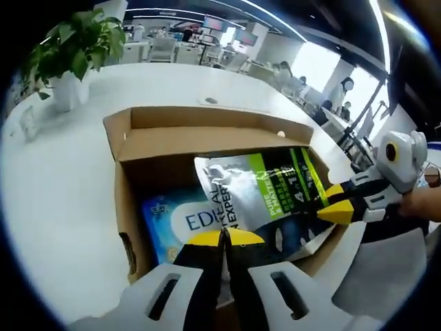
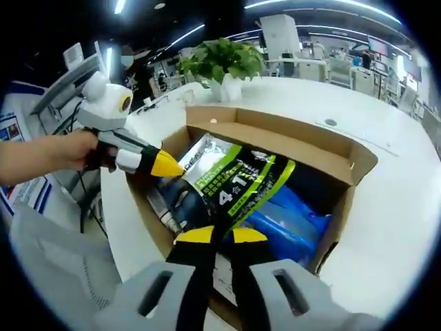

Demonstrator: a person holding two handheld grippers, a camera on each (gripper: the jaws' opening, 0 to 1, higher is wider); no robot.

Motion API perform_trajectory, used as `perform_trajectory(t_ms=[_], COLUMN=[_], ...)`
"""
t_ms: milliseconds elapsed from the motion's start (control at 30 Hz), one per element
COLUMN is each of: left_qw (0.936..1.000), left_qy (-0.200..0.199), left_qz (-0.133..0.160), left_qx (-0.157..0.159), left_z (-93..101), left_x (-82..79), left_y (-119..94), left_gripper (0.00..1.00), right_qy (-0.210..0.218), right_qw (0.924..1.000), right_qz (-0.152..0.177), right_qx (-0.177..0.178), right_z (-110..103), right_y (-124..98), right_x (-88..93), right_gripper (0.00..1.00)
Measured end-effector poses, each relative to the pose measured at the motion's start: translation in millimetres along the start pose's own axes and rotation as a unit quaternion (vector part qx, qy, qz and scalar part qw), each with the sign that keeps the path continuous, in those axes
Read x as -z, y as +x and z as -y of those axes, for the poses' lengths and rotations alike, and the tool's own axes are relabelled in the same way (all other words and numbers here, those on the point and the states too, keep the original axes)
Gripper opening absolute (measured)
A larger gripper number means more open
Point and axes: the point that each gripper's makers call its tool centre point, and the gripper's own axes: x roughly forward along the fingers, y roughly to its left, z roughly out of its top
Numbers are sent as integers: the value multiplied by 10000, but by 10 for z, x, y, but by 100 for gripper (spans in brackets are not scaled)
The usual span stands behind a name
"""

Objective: Operate the shoe box by opening the lid, removing the specified soft item, and placing it in the target area until the item is outside and the box remains undamaged.

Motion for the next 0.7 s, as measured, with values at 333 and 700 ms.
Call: perform_trajectory(t_ms=[333,700], left_qw=[9997,9991], left_qy=[-47,79], left_qz=[213,373], left_qx=[54,166], left_z=[105,385], left_x=[-119,-285], left_y=[-170,-254], left_gripper=[0,0], right_qy=[163,403], right_qw=[9994,9979], right_qz=[319,497], right_qx=[23,110], right_z=[-6,113], right_y=[-165,-469], right_x=[-189,-319], right_gripper=[3,1])
